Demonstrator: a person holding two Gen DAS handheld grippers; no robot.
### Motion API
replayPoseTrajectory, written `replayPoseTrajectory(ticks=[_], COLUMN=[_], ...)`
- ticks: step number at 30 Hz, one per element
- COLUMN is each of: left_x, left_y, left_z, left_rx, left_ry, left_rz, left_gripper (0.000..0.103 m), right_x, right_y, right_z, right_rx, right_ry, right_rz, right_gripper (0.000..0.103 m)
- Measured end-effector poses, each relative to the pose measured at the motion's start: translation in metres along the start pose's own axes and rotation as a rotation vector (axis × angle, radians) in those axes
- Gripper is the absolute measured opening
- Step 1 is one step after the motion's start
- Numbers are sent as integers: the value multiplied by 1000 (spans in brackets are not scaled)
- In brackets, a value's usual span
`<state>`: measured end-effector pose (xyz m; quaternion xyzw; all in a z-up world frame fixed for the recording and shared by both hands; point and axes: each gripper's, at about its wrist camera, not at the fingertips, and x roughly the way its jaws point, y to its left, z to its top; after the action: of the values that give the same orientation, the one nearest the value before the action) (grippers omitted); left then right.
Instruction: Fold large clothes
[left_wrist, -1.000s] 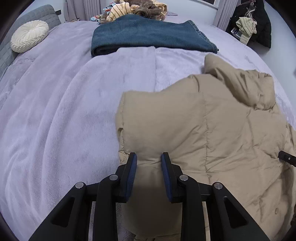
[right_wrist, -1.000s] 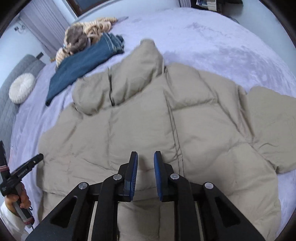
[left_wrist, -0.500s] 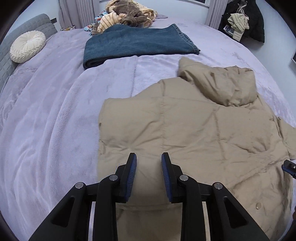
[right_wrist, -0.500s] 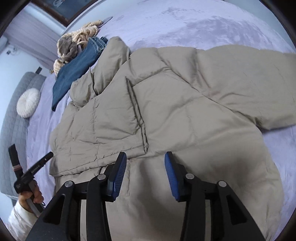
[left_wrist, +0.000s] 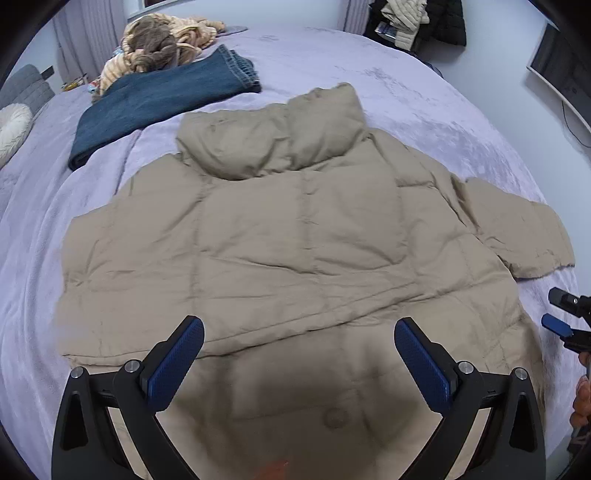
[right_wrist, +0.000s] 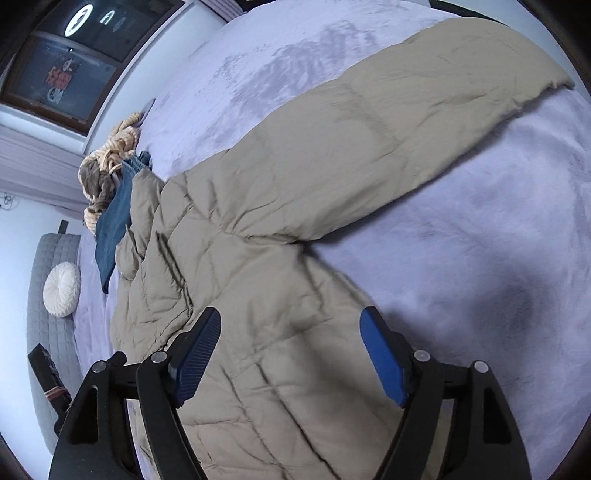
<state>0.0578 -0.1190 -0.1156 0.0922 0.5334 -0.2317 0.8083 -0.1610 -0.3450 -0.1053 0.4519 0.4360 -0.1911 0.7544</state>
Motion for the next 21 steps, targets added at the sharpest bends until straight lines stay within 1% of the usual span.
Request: replayPoseTrajectory(ticks=[1, 2, 4, 6, 9, 12, 16, 21], left_x=[2, 4, 8, 15, 27, 30, 30, 29], left_y=[-12, -21, -39, -53, -73, -91, -111, -125], left_z=[0, -1, -3, -4, -5, -4, 0, 9], left_rx=[10, 12, 7, 3, 3, 11, 20, 26], left_ry=[4, 6, 13, 42, 90, 92, 87, 65], left_rz=[7, 16, 18, 7, -18, -25, -38, -19], left_gripper=[103, 103, 103, 103, 103, 103, 103, 103], right_x=[-5, -10, -19, -27, -36, -38, -35, -27], right_y=[-9, -20, -41, -61, -83, -104, -134, -173], right_z=[5, 9, 18, 29, 45, 63, 90, 124], right_rx=[19, 35, 75, 109, 125, 156, 264, 476], right_ry=[-8, -17, -45, -74, -111, -119, -130, -186], right_rz=[-2, 0, 3, 4, -15, -13, 71, 247], right_gripper=[86, 93, 103, 103, 103, 103, 103, 103])
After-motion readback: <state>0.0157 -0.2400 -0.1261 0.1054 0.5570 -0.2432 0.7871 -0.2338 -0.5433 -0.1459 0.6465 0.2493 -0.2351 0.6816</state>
